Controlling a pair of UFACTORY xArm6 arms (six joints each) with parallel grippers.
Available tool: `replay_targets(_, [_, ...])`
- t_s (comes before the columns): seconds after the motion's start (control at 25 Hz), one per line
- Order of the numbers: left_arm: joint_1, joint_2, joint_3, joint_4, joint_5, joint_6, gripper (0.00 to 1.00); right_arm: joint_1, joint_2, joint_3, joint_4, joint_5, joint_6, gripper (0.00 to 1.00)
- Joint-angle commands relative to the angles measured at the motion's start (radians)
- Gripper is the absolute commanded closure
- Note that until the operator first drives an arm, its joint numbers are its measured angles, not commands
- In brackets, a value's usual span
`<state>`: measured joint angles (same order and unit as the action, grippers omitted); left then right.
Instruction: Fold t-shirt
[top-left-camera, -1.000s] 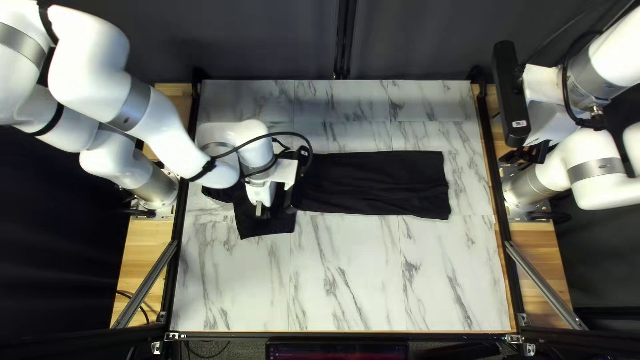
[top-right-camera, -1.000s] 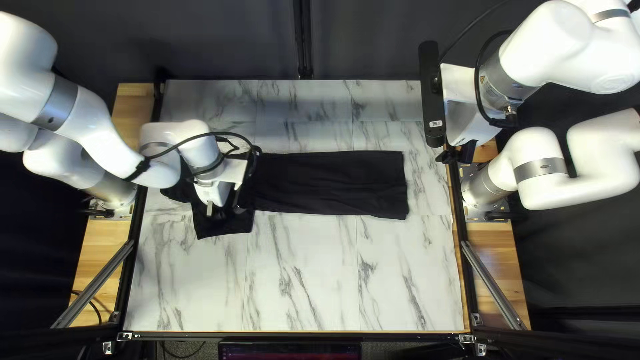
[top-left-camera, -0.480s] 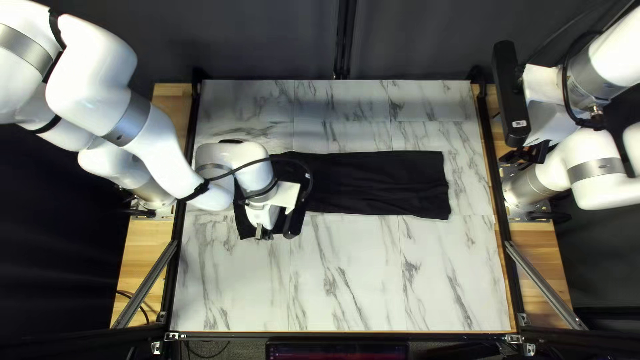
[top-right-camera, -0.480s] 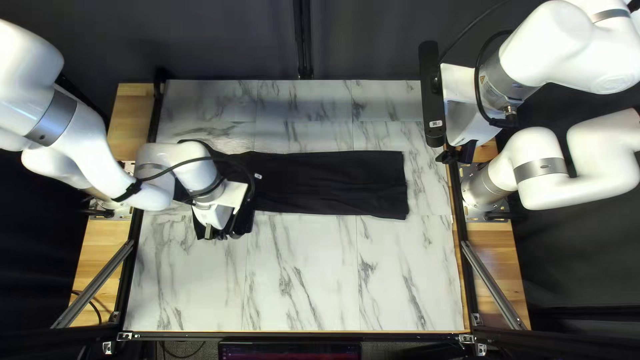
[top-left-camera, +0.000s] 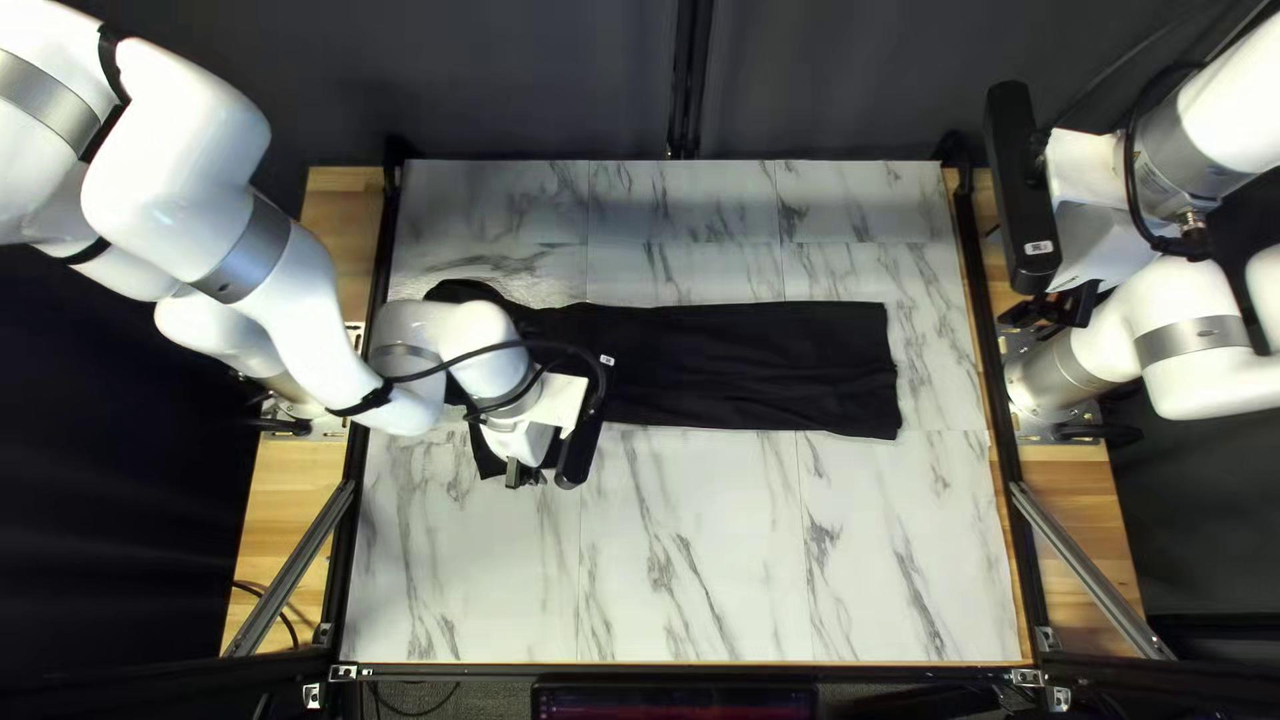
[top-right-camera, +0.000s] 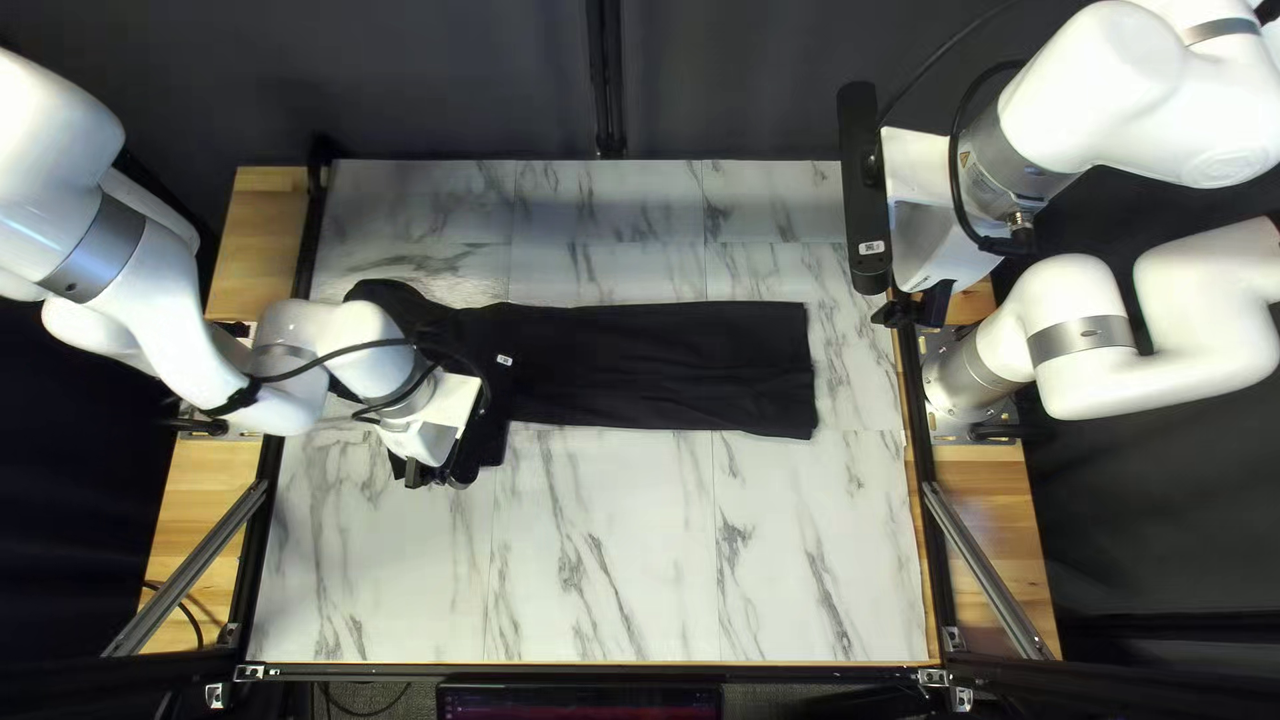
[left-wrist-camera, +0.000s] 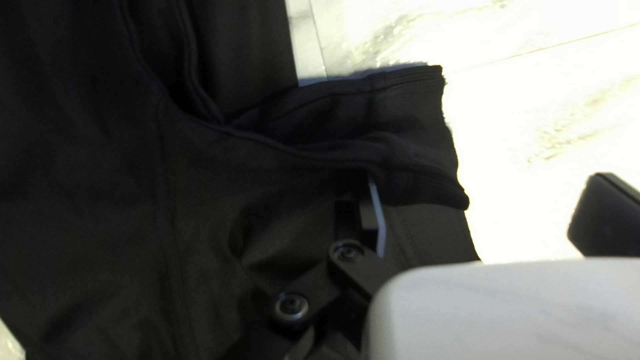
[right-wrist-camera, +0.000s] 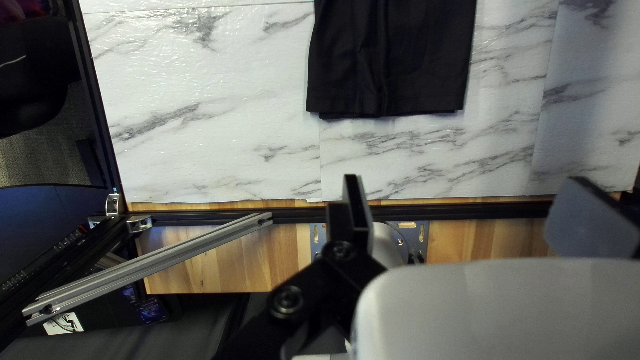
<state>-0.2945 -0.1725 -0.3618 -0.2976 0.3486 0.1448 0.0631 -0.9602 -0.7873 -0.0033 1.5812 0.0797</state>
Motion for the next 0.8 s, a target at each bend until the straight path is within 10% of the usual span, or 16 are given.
replay_targets(0.04, [-0.015,-0.011,0.006,0.188,-0.028,-0.219,0.16,0.000,0.000,0.000,0.000,0.000,0.000,0.00])
replay_targets(0.52, [-0.050,0.002,0.005,0.438,-0.114,-0.426,0.12,0.000,0.000,0.000,0.000,0.000,0.000,0.00])
replay_targets(0.8, [-0.095,0.032,-0.045,0.587,0.092,-0.672,0.10,0.000,0.000,0.000,0.000,0.000,0.000,0.00])
